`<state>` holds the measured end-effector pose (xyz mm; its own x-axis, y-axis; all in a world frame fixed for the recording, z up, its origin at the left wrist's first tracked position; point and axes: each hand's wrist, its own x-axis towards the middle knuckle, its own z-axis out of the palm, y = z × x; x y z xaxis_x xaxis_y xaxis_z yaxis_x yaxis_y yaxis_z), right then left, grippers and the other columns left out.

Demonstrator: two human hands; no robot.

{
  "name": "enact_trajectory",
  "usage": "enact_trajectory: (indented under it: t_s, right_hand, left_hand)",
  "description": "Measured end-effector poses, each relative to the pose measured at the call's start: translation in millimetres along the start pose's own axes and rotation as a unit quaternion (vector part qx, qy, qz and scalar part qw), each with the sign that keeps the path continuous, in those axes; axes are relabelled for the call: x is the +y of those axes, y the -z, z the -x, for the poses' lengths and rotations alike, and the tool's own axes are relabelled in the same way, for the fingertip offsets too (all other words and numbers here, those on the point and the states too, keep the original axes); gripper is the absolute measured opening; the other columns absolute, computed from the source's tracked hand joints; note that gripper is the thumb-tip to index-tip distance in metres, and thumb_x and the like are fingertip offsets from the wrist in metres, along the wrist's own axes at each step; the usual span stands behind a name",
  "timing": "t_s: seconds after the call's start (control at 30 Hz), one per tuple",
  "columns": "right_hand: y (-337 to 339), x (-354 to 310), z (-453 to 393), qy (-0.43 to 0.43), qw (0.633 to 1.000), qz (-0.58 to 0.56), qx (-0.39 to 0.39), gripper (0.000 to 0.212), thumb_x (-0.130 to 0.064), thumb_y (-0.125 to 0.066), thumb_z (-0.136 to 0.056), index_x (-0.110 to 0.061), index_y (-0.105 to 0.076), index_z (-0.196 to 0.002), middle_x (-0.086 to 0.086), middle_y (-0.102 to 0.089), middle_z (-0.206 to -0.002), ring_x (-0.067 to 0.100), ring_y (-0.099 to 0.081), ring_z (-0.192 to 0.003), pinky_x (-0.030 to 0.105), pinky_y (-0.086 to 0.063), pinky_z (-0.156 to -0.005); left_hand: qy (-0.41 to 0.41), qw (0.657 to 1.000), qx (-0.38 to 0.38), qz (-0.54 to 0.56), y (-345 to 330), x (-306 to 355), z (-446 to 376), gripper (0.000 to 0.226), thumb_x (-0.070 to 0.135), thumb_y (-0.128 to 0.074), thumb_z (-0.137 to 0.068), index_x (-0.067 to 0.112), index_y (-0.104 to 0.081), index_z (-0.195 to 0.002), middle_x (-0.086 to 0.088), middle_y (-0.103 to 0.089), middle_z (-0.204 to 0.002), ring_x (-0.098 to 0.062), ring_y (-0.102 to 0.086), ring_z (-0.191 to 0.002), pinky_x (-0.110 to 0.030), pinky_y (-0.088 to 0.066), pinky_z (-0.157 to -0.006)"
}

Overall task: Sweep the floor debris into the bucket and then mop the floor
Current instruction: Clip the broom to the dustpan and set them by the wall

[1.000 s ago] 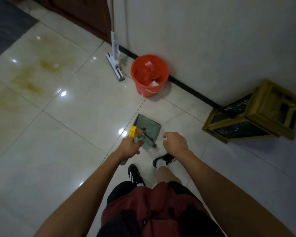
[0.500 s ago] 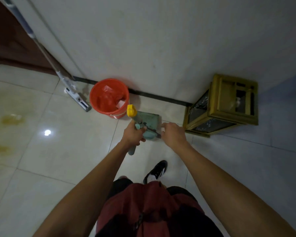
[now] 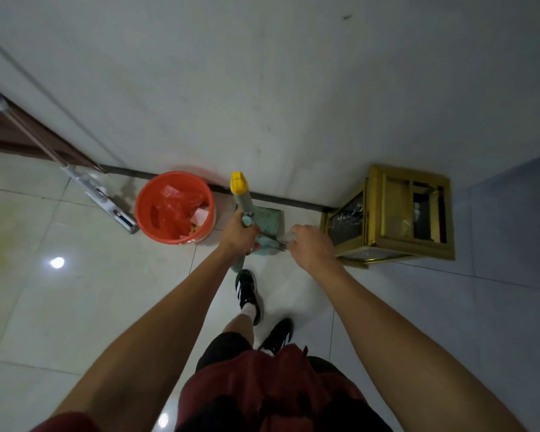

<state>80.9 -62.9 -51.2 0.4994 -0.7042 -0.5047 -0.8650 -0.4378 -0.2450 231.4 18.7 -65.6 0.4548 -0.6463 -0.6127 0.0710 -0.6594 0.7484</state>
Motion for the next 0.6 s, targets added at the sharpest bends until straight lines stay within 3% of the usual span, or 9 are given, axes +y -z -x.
enact_trajectory:
  t_s: [0.37,0.6]
  right_hand:
    - [31.9,-30.7,-72.6,-0.038,0.999,-0.02,-0.019,0.032,-0.022,-0.051,-0.099,-0.017,-0.064,-0.128,0.012,-0.063,-0.128,0.032,-0.059,-0.118,0.039,-0.049,-0.098]
    - [35.2,-20.8,-89.4,-0.037,0.998,-0.034,-0.043,0.032,-0.022,-0.05,-0.099,-0.016,-0.065,-0.127,0.012,-0.065,-0.127,0.032,-0.061,-0.114,0.04,-0.051,-0.095]
  left_hand:
    - [0.056,0.995,-0.073,-0.029,32.0,28.7,-78.3,0.029,0.01,-0.054,-0.099,0.015,-0.046,-0.127,-0.018,-0.066,-0.117,-0.04,-0.073,-0.083,-0.029,-0.045,-0.047]
    - [0.067,0.993,-0.077,-0.054,31.6,29.8,-96.1,0.024,0.013,-0.056,-0.1,0.016,-0.047,-0.122,-0.021,-0.065,-0.115,-0.038,-0.07,-0.081,-0.031,-0.047,-0.049]
